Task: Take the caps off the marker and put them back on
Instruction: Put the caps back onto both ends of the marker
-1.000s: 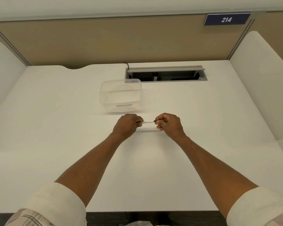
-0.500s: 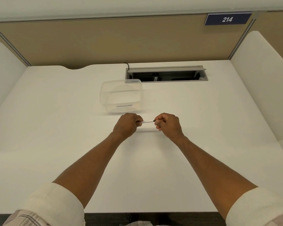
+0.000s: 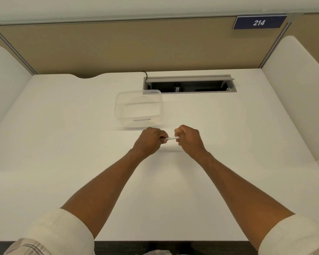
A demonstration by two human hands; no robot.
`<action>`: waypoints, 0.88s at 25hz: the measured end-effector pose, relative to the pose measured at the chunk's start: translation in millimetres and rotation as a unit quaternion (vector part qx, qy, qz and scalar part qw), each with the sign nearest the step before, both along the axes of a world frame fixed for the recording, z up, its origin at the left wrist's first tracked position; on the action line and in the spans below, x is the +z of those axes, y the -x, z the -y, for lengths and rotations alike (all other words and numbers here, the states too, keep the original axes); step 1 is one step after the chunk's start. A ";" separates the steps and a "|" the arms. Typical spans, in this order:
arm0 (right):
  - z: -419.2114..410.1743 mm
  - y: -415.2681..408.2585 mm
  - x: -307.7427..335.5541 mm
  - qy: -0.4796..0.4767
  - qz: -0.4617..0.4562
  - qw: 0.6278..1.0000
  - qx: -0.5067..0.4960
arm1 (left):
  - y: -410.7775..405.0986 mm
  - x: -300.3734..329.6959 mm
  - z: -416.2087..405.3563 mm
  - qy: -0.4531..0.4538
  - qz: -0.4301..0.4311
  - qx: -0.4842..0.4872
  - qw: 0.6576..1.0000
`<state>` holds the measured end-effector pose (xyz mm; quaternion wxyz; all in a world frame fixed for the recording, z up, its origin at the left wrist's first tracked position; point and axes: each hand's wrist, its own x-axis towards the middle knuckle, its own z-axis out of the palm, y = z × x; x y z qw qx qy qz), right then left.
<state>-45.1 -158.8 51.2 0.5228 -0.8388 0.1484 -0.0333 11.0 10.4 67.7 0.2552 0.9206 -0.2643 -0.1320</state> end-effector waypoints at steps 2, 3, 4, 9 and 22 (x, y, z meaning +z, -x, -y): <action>6.8 3.2 0.4 -0.076 0.001 0.997 -0.029 | -2.4 1.7 -2.4 0.007 0.002 0.009 1.000; 11.4 5.8 -0.4 -0.092 0.002 0.995 -0.030 | -4.3 2.3 -4.6 0.007 0.004 0.014 1.000; 14.8 8.7 -1.7 -0.095 0.002 0.995 -0.019 | -5.7 2.1 -7.2 0.005 0.002 0.019 1.000; 16.0 13.0 -3.3 -0.036 0.017 0.998 0.038 | -5.4 -0.2 -8.9 0.007 -0.031 0.021 0.999; 11.6 11.0 1.3 0.020 -0.012 0.993 0.112 | -2.8 -2.4 -19.2 0.020 0.025 -0.013 0.999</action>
